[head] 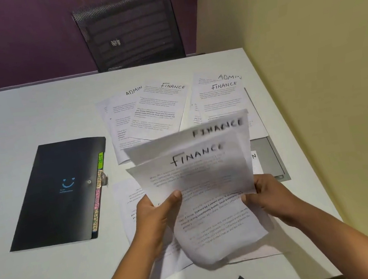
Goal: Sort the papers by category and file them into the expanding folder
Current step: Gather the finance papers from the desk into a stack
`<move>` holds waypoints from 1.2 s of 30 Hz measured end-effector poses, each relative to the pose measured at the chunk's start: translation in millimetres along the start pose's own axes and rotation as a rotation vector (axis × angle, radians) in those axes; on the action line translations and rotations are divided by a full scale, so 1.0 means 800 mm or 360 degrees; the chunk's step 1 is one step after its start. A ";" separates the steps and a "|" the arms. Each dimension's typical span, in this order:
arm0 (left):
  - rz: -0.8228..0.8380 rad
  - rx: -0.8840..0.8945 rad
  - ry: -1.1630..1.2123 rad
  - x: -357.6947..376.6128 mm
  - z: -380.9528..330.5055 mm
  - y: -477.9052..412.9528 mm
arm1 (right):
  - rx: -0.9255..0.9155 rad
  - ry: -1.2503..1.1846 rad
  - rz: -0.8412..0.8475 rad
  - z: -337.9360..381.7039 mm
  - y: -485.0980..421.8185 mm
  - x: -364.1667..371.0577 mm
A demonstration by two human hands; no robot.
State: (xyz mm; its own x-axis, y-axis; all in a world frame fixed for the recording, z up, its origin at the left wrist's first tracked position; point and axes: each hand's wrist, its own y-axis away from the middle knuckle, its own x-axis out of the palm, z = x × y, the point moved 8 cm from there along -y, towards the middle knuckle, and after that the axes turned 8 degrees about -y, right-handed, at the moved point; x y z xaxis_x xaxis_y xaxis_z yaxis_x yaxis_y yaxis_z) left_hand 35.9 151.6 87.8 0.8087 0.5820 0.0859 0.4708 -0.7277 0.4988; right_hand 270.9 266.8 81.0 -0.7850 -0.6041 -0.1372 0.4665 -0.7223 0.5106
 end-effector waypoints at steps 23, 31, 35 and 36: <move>-0.0080 0.0847 -0.0745 0.013 -0.066 0.008 | -0.0586 0.0018 -0.0335 0.063 0.008 0.008; -0.0052 0.0591 -0.0587 0.014 -0.054 -0.010 | -0.0608 0.0090 -0.0309 0.048 -0.013 -0.001; -0.0086 0.0484 -0.0382 0.014 -0.062 -0.026 | -0.0625 0.0005 -0.0425 0.053 -0.020 -0.015; -0.0040 0.0465 -0.0330 0.017 -0.065 -0.030 | -0.0601 -0.0091 -0.0478 0.052 -0.023 -0.019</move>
State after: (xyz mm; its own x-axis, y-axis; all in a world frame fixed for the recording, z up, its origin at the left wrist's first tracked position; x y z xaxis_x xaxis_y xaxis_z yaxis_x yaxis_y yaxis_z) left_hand 17.5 195.6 121.7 0.8358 0.5368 -0.1151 0.5482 -0.8047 0.2280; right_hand 257.4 303.3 109.3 -0.9238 -0.3383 -0.1793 0.3228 -0.9400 0.1104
